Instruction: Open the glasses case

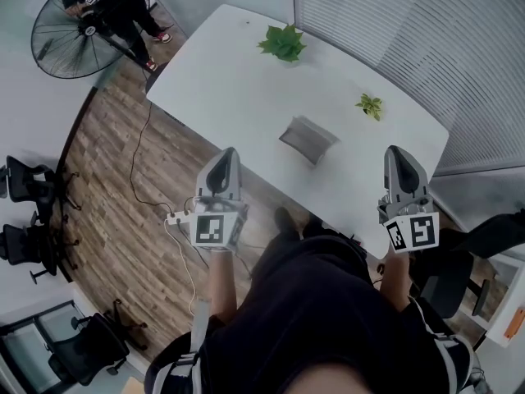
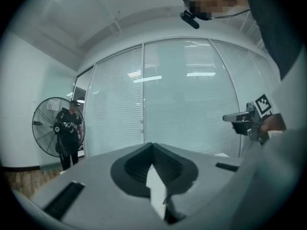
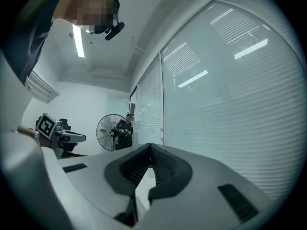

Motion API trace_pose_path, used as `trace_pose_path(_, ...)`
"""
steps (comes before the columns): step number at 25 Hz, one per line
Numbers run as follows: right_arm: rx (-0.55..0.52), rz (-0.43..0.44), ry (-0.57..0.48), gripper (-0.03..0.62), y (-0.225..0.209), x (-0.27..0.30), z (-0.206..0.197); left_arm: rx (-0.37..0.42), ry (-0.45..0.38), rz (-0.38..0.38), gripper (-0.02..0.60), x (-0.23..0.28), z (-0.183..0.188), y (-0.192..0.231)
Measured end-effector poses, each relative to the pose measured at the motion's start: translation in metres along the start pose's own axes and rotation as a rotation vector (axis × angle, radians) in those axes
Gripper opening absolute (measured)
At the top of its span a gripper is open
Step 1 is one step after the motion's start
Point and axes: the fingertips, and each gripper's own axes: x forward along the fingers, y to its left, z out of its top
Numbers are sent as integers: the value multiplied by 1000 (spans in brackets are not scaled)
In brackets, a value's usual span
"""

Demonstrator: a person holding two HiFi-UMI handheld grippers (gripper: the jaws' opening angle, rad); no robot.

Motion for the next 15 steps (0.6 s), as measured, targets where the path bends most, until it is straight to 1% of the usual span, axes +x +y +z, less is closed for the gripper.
trace_pose_path(3, -17, -26, -32, 15, -14, 5, 13, 14, 0, 24, 0, 6, 5, 14)
trace_pose_path(7, -12, -19, -71, 17, -15, 13, 24, 36, -8, 35, 0, 8, 20, 19)
trace_pose_path(11, -12, -9, -56, 17, -7, 15, 20, 52, -20, 11, 0, 11, 23, 14)
trace_pose_path(15, -3, -8, -48, 15, -4, 16, 15, 48, -2, 34, 0, 9, 20, 19)
